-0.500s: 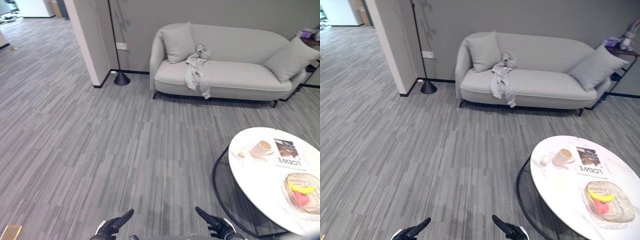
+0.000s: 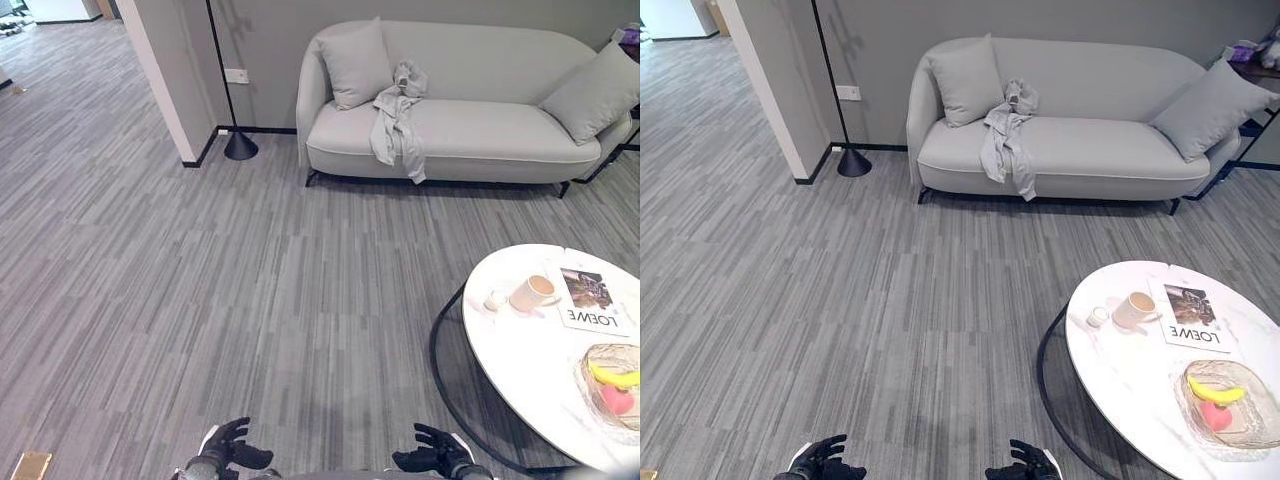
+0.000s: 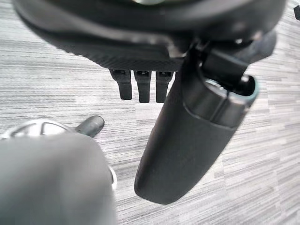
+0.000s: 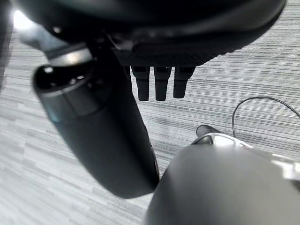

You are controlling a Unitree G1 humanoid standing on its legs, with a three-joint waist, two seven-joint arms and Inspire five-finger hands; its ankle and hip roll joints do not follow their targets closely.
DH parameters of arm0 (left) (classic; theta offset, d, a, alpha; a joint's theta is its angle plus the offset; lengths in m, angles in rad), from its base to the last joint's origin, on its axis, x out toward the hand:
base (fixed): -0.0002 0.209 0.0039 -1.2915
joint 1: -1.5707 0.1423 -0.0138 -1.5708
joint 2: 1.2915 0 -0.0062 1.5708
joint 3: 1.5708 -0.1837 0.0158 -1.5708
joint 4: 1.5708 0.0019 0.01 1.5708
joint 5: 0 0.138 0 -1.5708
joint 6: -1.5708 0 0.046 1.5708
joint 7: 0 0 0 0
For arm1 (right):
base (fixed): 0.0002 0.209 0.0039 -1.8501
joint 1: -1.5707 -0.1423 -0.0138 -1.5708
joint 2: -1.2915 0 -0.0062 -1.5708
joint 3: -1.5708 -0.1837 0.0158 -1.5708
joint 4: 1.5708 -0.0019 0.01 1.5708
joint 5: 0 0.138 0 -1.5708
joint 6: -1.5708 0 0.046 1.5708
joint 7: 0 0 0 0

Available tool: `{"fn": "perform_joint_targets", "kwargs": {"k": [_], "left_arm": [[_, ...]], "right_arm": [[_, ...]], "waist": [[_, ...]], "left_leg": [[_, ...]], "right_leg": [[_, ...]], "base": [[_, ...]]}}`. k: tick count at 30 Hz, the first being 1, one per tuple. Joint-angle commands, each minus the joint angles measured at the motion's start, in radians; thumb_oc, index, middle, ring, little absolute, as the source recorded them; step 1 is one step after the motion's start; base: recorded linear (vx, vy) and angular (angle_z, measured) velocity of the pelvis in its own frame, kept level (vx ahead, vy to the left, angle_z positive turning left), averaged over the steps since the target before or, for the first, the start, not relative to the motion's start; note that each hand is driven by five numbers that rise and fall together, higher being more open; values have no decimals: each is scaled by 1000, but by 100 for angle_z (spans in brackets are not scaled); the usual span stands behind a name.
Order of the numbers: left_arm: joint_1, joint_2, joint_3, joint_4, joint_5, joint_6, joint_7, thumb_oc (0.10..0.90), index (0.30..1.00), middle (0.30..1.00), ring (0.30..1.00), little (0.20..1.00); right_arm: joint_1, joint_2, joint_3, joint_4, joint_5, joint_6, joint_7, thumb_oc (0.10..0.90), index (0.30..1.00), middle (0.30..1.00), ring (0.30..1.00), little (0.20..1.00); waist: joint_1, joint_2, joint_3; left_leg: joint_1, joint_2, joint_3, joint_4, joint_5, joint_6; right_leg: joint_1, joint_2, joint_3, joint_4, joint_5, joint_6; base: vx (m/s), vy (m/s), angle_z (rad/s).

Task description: Hang the clothes on the sofa on the clothes rack.

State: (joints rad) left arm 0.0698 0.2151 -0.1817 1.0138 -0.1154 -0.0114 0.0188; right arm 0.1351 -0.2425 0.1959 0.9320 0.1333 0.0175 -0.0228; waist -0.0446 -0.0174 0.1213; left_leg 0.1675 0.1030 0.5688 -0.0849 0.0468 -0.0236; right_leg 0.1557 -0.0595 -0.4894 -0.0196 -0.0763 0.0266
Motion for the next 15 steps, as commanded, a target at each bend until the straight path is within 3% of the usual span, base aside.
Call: {"fn": "perform_joint_targets", "kwargs": {"k": [1,6,8,9,11,12,15], "left_arm": [[-57,-16,-5,-27,-20,-37,4,800,900,900,900,900],[-63,-12,-23,-75,-26,-31,-6,800,900,900,900,900],[-72,-7,-33,-109,-53,-24,-12,800,900,900,900,900],[-72,-7,-33,-110,-54,-23,-12,800,900,900,900,900],[-67,-7,-32,-132,-104,-14,-35,800,900,900,900,900],[-65,-2,-39,-183,-153,-7,-28,800,900,900,900,900],[-63,-1,-39,-193,-157,-5,-24,800,900,900,900,900]], "right_arm": [[-29,-43,6,-14,4,-12,-13,800,900,900,900,900],[-31,-57,1,-70,-1,-6,-16,800,900,900,900,900],[-34,-67,-2,-113,10,-4,-15,800,900,900,900,900],[-34,-67,-2,-115,10,-2,-15,800,900,900,900,900],[-23,-85,-10,-175,20,-1,-7,800,900,900,900,900],[-6,-102,-25,-248,51,-2,-16,800,900,900,900,900],[-10,-110,-24,-268,55,4,-19,800,900,900,900,900]], "waist": [[-24,-20,12],[-35,-21,32],[-37,-36,61],[-38,-35,60],[-41,-42,82],[-12,-41,134],[4,-44,155]], "left_leg": [[41,42,-28,-2,-130,-61],[53,38,-9,28,-129,-60],[-9,71,-7,171,-167,-71],[-15,76,-8,183,-173,-72],[-85,133,-22,376,-195,-85],[-221,187,-157,639,-98,-101],[-314,176,-222,738,-114,-96]], "right_leg": [[21,-51,-1,-68,-12,41],[21,-45,20,-68,-20,33],[20,-47,24,-68,-28,18],[18,-46,24,-68,-29,17],[26,-38,35,-68,-54,-8],[61,-7,54,-68,-89,-56],[80,9,54,-68,-114,-72]], "base": [[28,-32,-2],[42,-63,-13],[-10,-129,-18],[12,-109,-27],[99,-234,-17],[130,-286,-9],[184,-135,-9]]}}
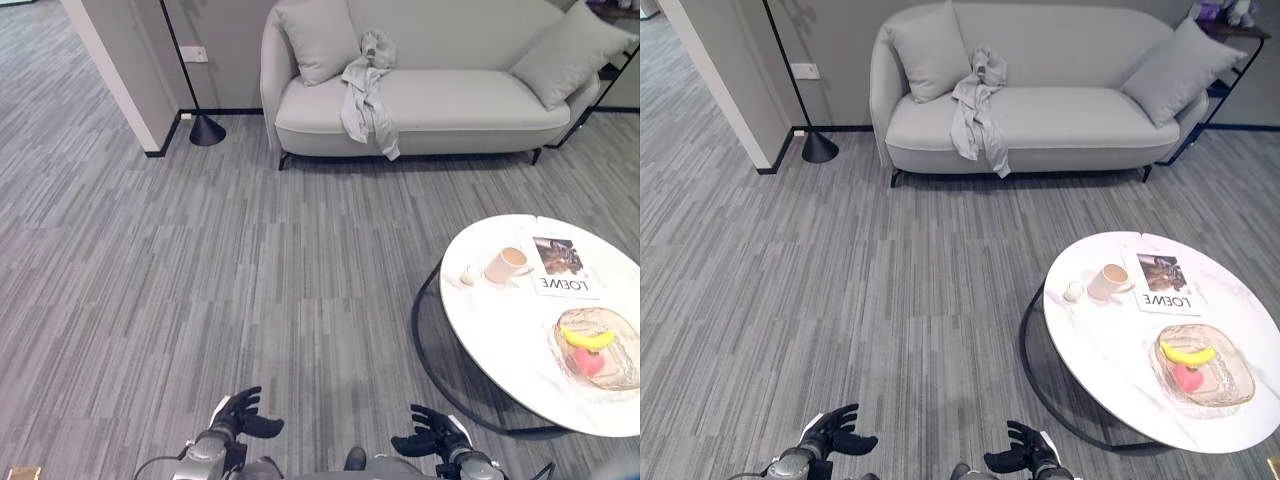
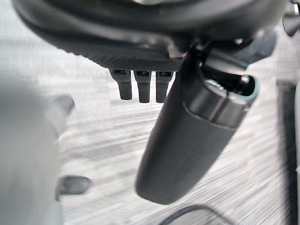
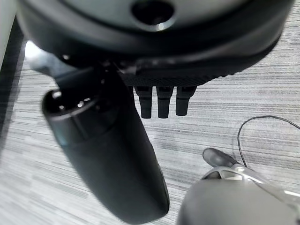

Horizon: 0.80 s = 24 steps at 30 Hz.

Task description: Hang the clothes on the sofa on the clothes rack.

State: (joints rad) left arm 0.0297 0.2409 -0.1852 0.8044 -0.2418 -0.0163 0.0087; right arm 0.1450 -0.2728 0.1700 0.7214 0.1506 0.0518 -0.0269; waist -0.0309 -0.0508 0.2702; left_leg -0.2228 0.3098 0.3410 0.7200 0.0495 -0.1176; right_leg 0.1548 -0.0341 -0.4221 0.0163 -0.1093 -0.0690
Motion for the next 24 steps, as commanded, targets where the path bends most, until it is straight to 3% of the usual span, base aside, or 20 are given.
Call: {"fn": "perform_joint_targets", "kwargs": {"k": [1,2,3,5,6,7,9,10,11,12,14,15,16,17,18,19,20,22,24], "left_arm": [[-14,-26,-29,14,-33,2,-8,800,900,900,900,900],[-8,-29,-25,18,-28,3,-6,800,900,900,900,900],[-1,-29,-22,14,-28,3,-4,800,900,900,900,900],[4,-28,-11,10,-26,4,2,800,900,900,900,900],[7,-28,-7,8,-25,5,7,800,900,900,900,900],[8,-26,4,11,-30,8,7,800,900,900,900,900],[15,-21,28,21,-39,8,12,800,900,900,900,900],[24,-19,42,26,-46,7,10,800,900,900,900,900],[31,-13,60,31,-66,1,22,800,900,900,900,900],[32,-13,60,31,-67,1,22,800,900,900,900,900],[37,-2,45,41,-88,3,8,800,900,900,900,900],[37,0,45,41,-88,4,7,800,900,900,900,900],[35,6,40,38,-87,5,7,800,900,900,900,900],[29,11,38,38,-108,5,16,800,900,900,900,900],[27,12,39,38,-108,5,16,800,900,900,900,900],[2,16,32,47,-122,-2,29,800,900,900,900,900],[0,15,33,48,-123,-2,29,800,900,900,900,900],[-12,15,24,41,-113,-12,29,800,900,900,900,900],[-30,10,10,46,-91,-16,25,800,900,900,900,900]], "right_arm": [[-13,-83,-1,-80,39,-30,-12,800,900,900,900,900],[-12,-81,-4,-84,39,-33,-9,800,900,900,900,900],[-10,-82,-7,-95,41,-38,-10,800,900,900,900,900],[-23,-88,-6,-98,38,-47,-14,800,900,900,900,900],[-27,-91,-9,-97,38,-48,-17,800,900,900,900,900],[-29,-94,-5,-98,38,-50,-16,800,900,900,900,900],[-29,-92,-4,-107,32,-49,-13,800,900,900,900,900],[-29,-90,0,-115,32,-48,-3,800,900,900,900,900],[-37,-84,15,-130,35,-49,9,800,900,900,900,900],[-37,-83,16,-130,35,-49,9,800,900,900,900,900],[-46,-76,38,-126,27,-49,27,800,900,900,900,900],[-46,-75,38,-125,27,-50,28,800,900,900,900,900],[-58,-74,49,-115,11,-47,28,800,900,900,900,900],[-82,-70,60,-94,-13,-41,23,800,900,900,900,900],[-83,-70,60,-93,-13,-42,23,800,900,900,900,900],[-113,-62,69,-67,-13,-37,23,800,900,900,900,900],[-116,-62,69,-65,-12,-38,23,800,900,900,900,900],[-113,-59,63,-56,-19,-38,23,800,900,900,900,900],[-116,-59,59,-27,-19,-37,22,800,900,900,900,900]], "waist": [[0,-16,3],[3,-16,-2],[5,-15,-6],[9,-9,-1],[5,-8,0],[4,-9,0],[-6,-8,-11],[-5,4,-23],[20,-2,-49],[20,-4,-50],[60,-43,-60],[62,-47,-62],[72,-62,-51],[83,-83,-27],[85,-87,-26],[75,-78,-2],[77,-80,-1],[59,-52,10],[28,-24,24]], "left_leg": [[53,-70,-8,-205,-162,25],[57,-62,-1,-285,-157,23],[65,-49,12,-397,-109,12],[57,10,38,-643,7,-15],[39,53,56,-726,33,-22],[26,84,77,-791,53,-24],[16,117,160,-800,51,-30],[34,110,187,-802,75,-34],[44,63,174,-792,118,-41],[45,60,175,-792,118,-42],[30,-5,154,-702,100,-6],[29,-8,158,-700,96,-4],[35,-36,167,-678,70,17],[81,-103,189,-681,5,76],[83,-111,194,-684,2,80],[160,-166,198,-743,-49,115],[162,-172,201,-749,-48,118],[226,-192,198,-793,-72,116],[284,-205,207,-807,-114,108]], "right_leg": [[99,-21,-8,-104,-99,34],[103,-21,-9,-104,-109,45],[108,-25,-13,-104,-114,52],[125,-23,-25,-104,-138,65],[139,-26,-36,-104,-154,68],[158,-24,-36,-104,-167,72],[188,-20,-40,-104,-171,90],[200,-15,-27,-104,-169,102],[233,-41,4,-104,-167,119],[233,-44,4,-104,-168,120],[231,-133,7,50,-110,147],[226,-140,9,58,-114,151],[190,-197,-2,164,-46,164],[94,-329,-31,384,138,181],[89,-338,-26,390,138,185],[-40,-393,-36,507,217,186],[-48,-399,-30,517,214,188],[-105,-397,-87,463,130,179],[-172,-358,-135,348,80,174]], "base": [[382,32,-10],[420,103,-11],[345,104,-23],[392,129,-33],[473,146,-25],[493,145,-10],[564,157,-23],[897,303,-18],[707,248,-11],[990,316,-34],[704,235,-58],[373,200,-49],[484,372,-34],[481,379,-5],[631,481,-1],[323,233,0],[498,280,-15],[411,111,14],[471,45,44]]}}
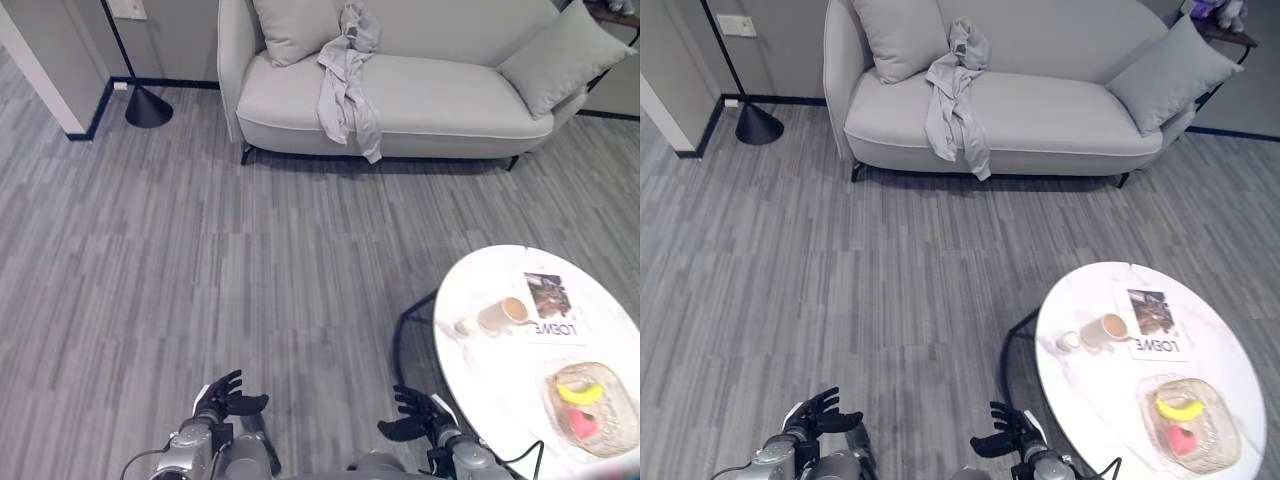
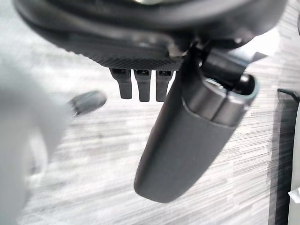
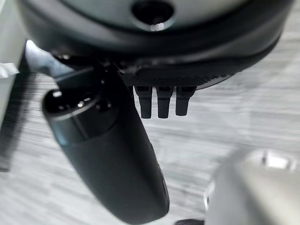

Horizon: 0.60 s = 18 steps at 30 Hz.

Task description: Hang the clothes on the sofa on the clothes rack.

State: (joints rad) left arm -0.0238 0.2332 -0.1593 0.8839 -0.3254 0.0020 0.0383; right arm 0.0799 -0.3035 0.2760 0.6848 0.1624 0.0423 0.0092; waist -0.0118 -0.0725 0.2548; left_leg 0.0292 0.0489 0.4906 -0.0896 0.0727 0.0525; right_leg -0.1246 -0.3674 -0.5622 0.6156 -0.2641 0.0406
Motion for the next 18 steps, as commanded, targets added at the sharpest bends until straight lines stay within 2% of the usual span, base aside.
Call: {"fn": "perform_joint_targets", "kwargs": {"k": [1,3,5,7,8,10,11,12,13,14,15,16,17,18], "left_arm": [[21,17,-19,-32,0,-35,-7,800,900,900,900,900],[14,10,-19,-15,19,-37,-14,800,900,900,900,900],[2,6,-6,18,48,-46,-23,800,900,900,900,900],[-11,3,19,47,73,-48,-36,800,900,900,900,900],[-1,1,11,42,66,-56,-58,800,900,900,900,900],[0,-2,10,44,65,-55,-65,800,900,900,900,900],[4,-7,0,46,85,-56,-65,800,900,900,900,900],[7,-12,-4,43,71,-59,-62,800,900,900,900,900],[7,-17,-8,39,55,-57,-59,800,900,900,900,900],[10,-14,-8,20,22,-56,-59,800,900,900,900,900],[7,-12,-13,13,-3,-50,-55,800,900,900,900,900],[6,-12,-13,13,-3,-50,-55,800,900,900,900,900],[4,-8,-15,10,-6,-47,-51,800,900,900,900,900],[6,-12,-12,11,-18,-49,-49,800,900,900,900,900]], "right_arm": [[-50,-31,-47,17,-33,-23,-14,800,900,900,900,900],[-47,-33,-45,44,-36,-16,-14,800,900,900,900,900],[-40,-31,-56,77,-32,-11,-11,800,900,900,900,900],[-32,-28,-73,105,-38,-9,-2,800,900,900,900,900],[-7,-29,-86,123,-38,-9,4,800,900,900,900,900],[5,-33,-91,134,-36,-11,7,800,900,900,900,900],[15,-43,-94,139,-38,-11,11,800,900,900,900,900],[12,-49,-99,155,-31,-12,9,800,900,900,900,900],[13,-55,-104,163,-25,-12,4,800,900,900,900,900],[14,-63,-115,157,-7,-12,1,800,900,900,900,900],[-1,-81,-121,162,20,-15,-9,800,900,900,900,900],[-2,-81,-122,162,20,-15,-9,800,900,900,900,900],[-19,-91,-118,169,21,-9,-13,800,900,900,900,900],[-30,-96,-114,169,19,-10,-17,800,900,900,900,900]], "waist": [[-7,6,45],[-53,7,52],[-91,1,53],[-118,8,52],[-126,9,37],[-130,13,28],[-133,18,30],[-131,25,34],[-123,30,44],[-108,26,54],[-77,10,74],[-79,17,74],[-54,6,86],[-32,-1,87]], "left_leg": [[60,44,58,2,-157,-64],[136,2,47,2,-217,-67],[198,-31,36,2,-260,-79],[252,-49,37,2,-303,-87],[284,-70,16,2,-327,-91],[312,-81,1,2,-334,-94],[324,-71,-28,76,-329,-107],[310,-42,-29,188,-295,-139],[278,10,-33,373,-228,-176],[217,64,-37,541,-135,-205],[92,181,-19,863,-10,-258],[82,194,-26,879,-16,-262],[4,216,-38,954,-33,-265],[-57,207,-37,922,-80,-246]], "right_leg": [[79,-2,10,-311,234,72],[-8,78,75,-517,280,102],[-74,127,118,-696,340,134],[-183,106,98,-703,338,166],[-162,111,66,-703,334,165],[-146,115,55,-703,348,164],[-113,136,76,-703,359,151],[-74,153,81,-703,370,136],[-30,170,77,-703,369,111],[21,178,73,-703,355,84],[103,197,61,-703,293,21],[102,206,57,-703,290,17],[135,212,62,-703,258,-5],[166,218,69,-703,235,-13]], "base": [[506,-19,45],[586,-64,33],[651,-91,15],[781,-140,42],[657,-152,72],[670,-205,66],[857,-319,78],[832,-406,111],[681,-432,114],[775,-637,81],[516,-470,39],[515,-451,10],[377,-205,6],[382,-196,-4]]}}
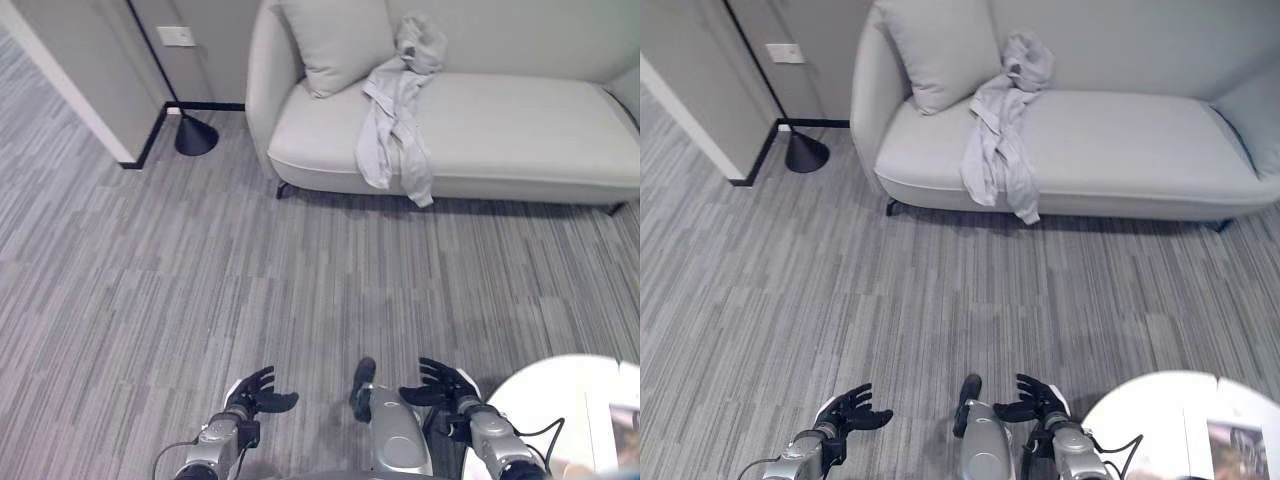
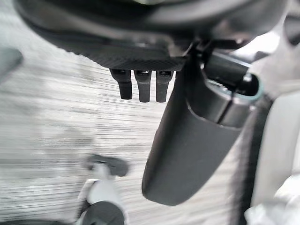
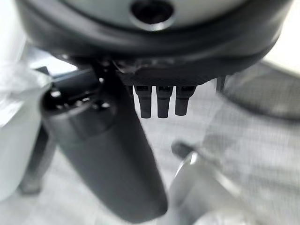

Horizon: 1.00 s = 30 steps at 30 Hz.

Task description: Hang the clothes on the sofa on the clothes rack.

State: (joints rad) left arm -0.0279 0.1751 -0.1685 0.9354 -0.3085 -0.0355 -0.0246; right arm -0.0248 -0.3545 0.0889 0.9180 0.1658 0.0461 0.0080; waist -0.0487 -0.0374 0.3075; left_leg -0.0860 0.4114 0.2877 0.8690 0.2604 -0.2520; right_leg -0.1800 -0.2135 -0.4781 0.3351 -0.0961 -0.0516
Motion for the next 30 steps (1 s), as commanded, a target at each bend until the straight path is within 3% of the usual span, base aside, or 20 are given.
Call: {"fn": "perform_joint_targets", "kwargs": {"k": [1,2,4,5,7,8,9,11,13,14,15,16,17,18,19,21,23,26,28,30], "left_arm": [[10,46,-3,-40,-35,-12,14,800,900,900,900,900],[27,42,6,-47,-65,-13,11,800,900,900,900,900],[63,39,17,-63,-57,-10,14,800,900,900,900,900],[81,35,23,-71,-42,-6,13,800,900,900,900,900],[96,35,30,-81,-29,-1,18,800,900,900,900,900],[105,33,38,-76,8,12,26,800,900,900,900,900],[111,41,54,-77,-16,8,24,800,900,900,900,900],[118,42,64,-78,-25,11,23,800,900,900,900,900],[133,42,78,-76,-42,11,29,800,900,900,900,900],[119,50,72,-58,-55,14,37,800,900,900,900,900],[111,55,71,-54,-58,12,41,800,900,900,900,900],[110,56,71,-53,-58,12,41,800,900,900,900,900],[96,65,65,-49,-55,9,43,800,900,900,900,900],[88,72,57,-61,-56,7,45,800,900,900,900,900],[75,77,50,-80,-57,3,44,800,900,900,900,900],[68,81,38,-105,-55,4,41,800,900,900,900,900],[45,89,8,-173,-39,-5,41,800,900,900,900,900],[37,92,2,-238,-27,-12,35,800,900,900,900,900],[27,102,8,-278,-8,-17,30,800,900,900,900,900],[25,106,-5,-317,-4,-20,12,800,900,900,900,900]], "right_arm": [[75,-45,73,-64,16,-13,-16,800,900,900,900,900],[74,-45,79,-75,19,-16,-10,800,900,900,900,900],[73,-51,84,-103,10,-22,-2,800,900,900,900,900],[74,-59,86,-133,1,-31,2,800,900,900,900,900],[75,-63,83,-148,-4,-42,-2,800,900,900,900,900],[66,-68,81,-141,-20,-39,-13,800,900,900,900,900],[74,-59,89,-144,-31,-40,-7,800,900,900,900,900],[75,-54,102,-146,-41,-37,4,800,900,900,900,900],[84,-35,113,-134,-63,-37,10,800,900,900,900,900],[92,-10,118,-93,-56,-35,11,800,900,900,900,900],[91,0,116,-88,-55,-34,15,800,900,900,900,900],[90,1,116,-88,-55,-34,15,800,900,900,900,900],[91,2,124,-80,-74,-33,20,800,900,900,900,900],[88,6,115,-81,-82,-25,18,800,900,900,900,900],[86,9,110,-79,-73,-23,16,800,900,900,900,900],[97,10,103,-84,-70,-21,15,800,900,900,900,900],[114,-6,75,-113,-59,-17,2,800,900,900,900,900],[123,-25,51,-145,-55,-12,-7,800,900,900,900,900],[120,-34,39,-169,-58,-9,-1,800,900,900,900,900],[128,-42,34,-185,-65,-10,3,800,900,900,900,900]], "waist": [[5,-36,34],[36,-41,24],[59,-37,6],[70,-25,0],[68,-11,-7],[74,-18,0],[62,-15,-30],[78,-9,-39],[114,-18,-86],[118,-39,-91],[111,-42,-86],[113,-47,-87],[102,-49,-81],[93,-46,-79],[87,-36,-79],[70,-24,-76],[19,-4,-64],[-27,-18,-53],[-38,-17,-42],[-38,-21,-43]], "left_leg": [[59,-155,166,-37,-267,58],[-7,-168,163,-164,-309,84],[-4,-161,173,-454,-324,118],[2,-147,186,-687,-243,109],[6,-108,242,-956,-173,107],[-63,-40,286,-956,-185,105],[-34,-48,327,-956,-181,109],[-18,-68,314,-956,-157,109],[8,-105,312,-956,-122,119],[42,-167,326,-943,-129,161],[71,-197,324,-946,-153,184],[71,-203,328,-946,-156,188],[106,-237,337,-954,-196,215],[139,-269,340,-956,-242,245],[169,-276,354,-956,-273,248],[192,-285,343,-956,-292,244],[236,-307,319,-956,-340,225],[291,-340,293,-956,-387,207],[334,-349,306,-956,-414,203],[356,-364,301,-956,-433,202]], "right_leg": [[221,64,-15,-422,67,79],[262,79,-1,-422,33,78],[310,85,2,-422,-10,95],[350,98,-10,-422,-39,104],[402,107,-28,-422,-63,111],[437,120,-57,-422,-97,98],[490,154,-27,-422,-102,104],[529,163,4,-422,-118,105],[585,118,22,-350,-132,129],[535,6,19,-80,-24,170],[487,-51,19,33,22,173],[479,-62,24,46,17,177],[415,-116,19,181,136,194],[334,-188,26,281,194,211],[298,-234,-12,252,174,199],[288,-246,-55,192,137,179],[226,-197,-79,-115,115,180],[138,-126,18,-421,177,233],[23,-137,26,-422,182,265],[30,-130,-15,-422,176,266]], "base": [[526,-104,-16],[554,-33,-40],[720,26,-49],[670,101,-56],[627,75,-48],[900,0,-28],[698,-33,-38],[850,68,-49],[996,177,-60],[672,218,-90],[665,226,-87],[339,171,-31],[329,206,-15],[531,225,22],[517,137,19],[428,-23,19],[511,-162,74],[440,-158,60],[383,-111,52],[390,-147,44]]}}
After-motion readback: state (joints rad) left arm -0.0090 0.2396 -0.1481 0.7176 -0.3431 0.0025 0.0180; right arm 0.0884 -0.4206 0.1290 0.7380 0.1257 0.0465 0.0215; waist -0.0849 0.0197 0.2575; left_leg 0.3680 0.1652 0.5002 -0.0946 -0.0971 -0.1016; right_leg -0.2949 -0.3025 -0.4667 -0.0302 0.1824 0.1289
